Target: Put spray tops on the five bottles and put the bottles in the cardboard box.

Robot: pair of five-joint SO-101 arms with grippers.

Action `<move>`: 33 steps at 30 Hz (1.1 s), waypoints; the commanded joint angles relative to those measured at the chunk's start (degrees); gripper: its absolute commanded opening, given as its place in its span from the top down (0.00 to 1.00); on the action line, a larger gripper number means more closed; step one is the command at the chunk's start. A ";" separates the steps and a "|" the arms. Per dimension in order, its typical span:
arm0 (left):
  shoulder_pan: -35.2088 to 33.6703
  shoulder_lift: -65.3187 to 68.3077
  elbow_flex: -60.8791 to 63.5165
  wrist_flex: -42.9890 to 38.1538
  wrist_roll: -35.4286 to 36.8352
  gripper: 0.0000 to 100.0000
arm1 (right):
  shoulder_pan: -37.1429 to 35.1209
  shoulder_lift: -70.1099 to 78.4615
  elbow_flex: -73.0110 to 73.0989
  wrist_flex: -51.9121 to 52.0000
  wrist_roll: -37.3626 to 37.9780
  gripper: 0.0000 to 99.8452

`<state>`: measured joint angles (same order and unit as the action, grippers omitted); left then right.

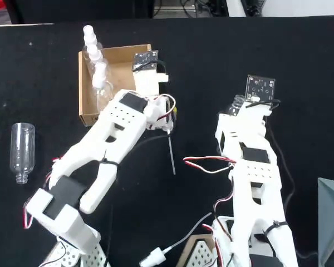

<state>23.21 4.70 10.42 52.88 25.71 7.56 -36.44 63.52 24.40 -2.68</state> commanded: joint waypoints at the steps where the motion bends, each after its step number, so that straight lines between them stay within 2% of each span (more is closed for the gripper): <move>1: 0.66 1.14 -4.79 -0.09 1.93 0.80 | 1.49 -2.68 -0.66 -2.11 -0.18 0.88; 16: 3.30 12.40 -12.09 0.00 1.85 0.80 | 1.32 -2.68 -0.66 -2.11 -0.18 0.88; 33: 1.98 20.31 -16.22 0.26 1.67 0.81 | 1.32 -2.68 -0.66 -2.11 -0.18 0.88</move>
<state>25.76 25.54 -2.42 52.88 27.30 7.56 -36.44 63.52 24.04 -2.68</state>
